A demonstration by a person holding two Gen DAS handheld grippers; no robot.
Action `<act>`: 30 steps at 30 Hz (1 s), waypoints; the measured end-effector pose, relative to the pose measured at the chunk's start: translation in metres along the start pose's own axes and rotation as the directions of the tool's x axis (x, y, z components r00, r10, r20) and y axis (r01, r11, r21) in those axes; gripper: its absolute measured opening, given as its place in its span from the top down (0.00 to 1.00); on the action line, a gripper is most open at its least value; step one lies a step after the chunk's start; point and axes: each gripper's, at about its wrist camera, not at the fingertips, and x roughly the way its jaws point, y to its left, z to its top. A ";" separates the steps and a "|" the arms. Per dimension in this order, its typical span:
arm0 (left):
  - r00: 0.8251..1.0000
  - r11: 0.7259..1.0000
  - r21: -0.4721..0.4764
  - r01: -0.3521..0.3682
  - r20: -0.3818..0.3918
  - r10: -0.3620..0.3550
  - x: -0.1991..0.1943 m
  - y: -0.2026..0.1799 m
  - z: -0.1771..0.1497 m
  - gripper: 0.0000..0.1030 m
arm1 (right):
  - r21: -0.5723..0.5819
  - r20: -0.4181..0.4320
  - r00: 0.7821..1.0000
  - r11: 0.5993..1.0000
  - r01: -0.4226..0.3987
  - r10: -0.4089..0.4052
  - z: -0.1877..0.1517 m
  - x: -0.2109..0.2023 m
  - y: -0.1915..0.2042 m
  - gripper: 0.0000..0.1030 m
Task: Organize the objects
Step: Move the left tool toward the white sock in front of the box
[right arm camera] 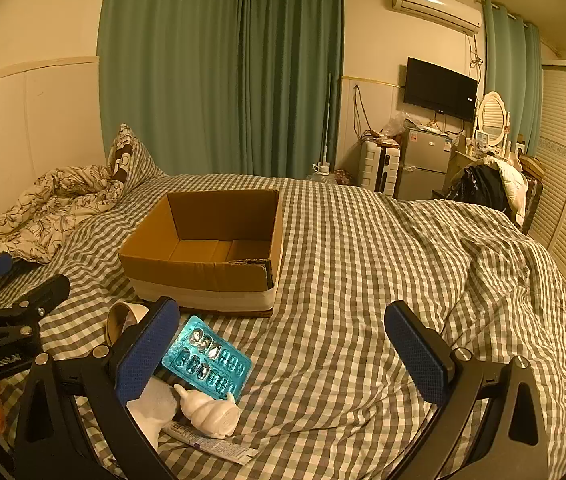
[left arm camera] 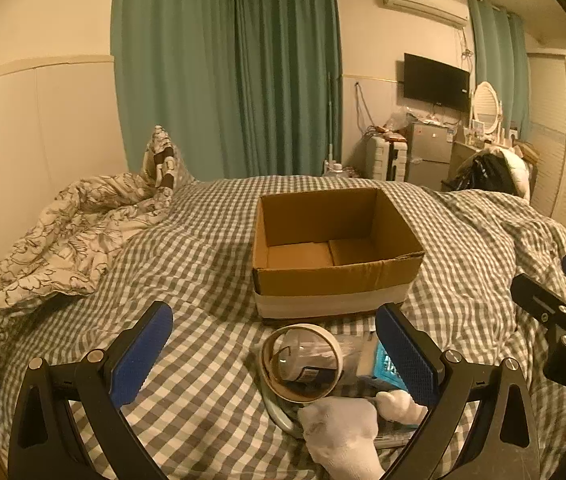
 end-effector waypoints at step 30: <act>0.999 0.999 0.005 -0.033 0.007 0.033 0.000 -0.007 -0.001 0.00 | -0.001 0.031 0.999 1.000 -0.009 0.009 -0.002 -0.006 -0.005 0.00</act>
